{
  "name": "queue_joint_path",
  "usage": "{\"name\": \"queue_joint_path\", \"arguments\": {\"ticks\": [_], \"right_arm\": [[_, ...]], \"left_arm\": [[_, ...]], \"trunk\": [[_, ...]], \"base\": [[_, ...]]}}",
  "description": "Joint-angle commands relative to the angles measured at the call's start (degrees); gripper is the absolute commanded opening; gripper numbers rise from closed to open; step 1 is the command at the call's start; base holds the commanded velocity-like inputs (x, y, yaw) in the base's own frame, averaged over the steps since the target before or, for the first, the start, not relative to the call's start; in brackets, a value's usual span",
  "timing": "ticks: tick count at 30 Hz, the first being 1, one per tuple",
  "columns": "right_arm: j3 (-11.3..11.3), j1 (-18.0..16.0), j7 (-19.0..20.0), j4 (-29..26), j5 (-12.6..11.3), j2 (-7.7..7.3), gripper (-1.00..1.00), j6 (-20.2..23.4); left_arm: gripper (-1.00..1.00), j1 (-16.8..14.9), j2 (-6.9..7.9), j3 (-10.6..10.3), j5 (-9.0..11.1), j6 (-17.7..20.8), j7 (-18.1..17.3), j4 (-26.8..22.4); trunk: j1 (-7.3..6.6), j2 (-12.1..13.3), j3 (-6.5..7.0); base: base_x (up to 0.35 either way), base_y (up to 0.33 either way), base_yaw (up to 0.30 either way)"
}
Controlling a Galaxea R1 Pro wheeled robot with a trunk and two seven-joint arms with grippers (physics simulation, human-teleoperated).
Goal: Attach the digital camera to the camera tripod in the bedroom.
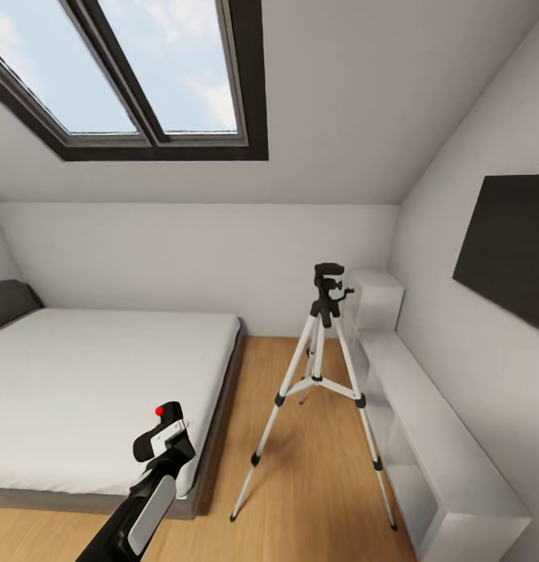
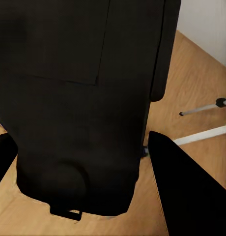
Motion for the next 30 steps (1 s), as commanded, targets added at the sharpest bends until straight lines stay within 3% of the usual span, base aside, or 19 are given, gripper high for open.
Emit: {"name": "queue_joint_path", "arguments": {"ticks": [1, 11, 30], "right_arm": [[0.21, -0.05, 0.16, 0.13, 0.02, -0.01, 1.0, -0.25], [0.21, -0.05, 0.16, 0.12, 0.02, -0.01, 1.0, -0.23], [0.56, -0.05, 0.2, 0.1, 0.12, -0.01, 1.0, 0.42]], "left_arm": [[-1.0, 0.0, 0.03, -0.08, 0.09, 0.22, 0.32, -0.11], [-1.0, 0.0, 0.03, 0.17, 0.09, 0.2, 0.4, -0.09], [-1.0, 0.0, 0.08, 0.42, 0.46, 0.18, 0.38, -0.08]], "trunk": [[0.05, -0.04, -0.02], [0.05, -0.04, -0.02], [0.05, -0.04, -0.02]], "base": [[0.322, 0.001, -0.243], [0.275, 0.0, -0.176], [0.023, 0.0, -0.011]]}}
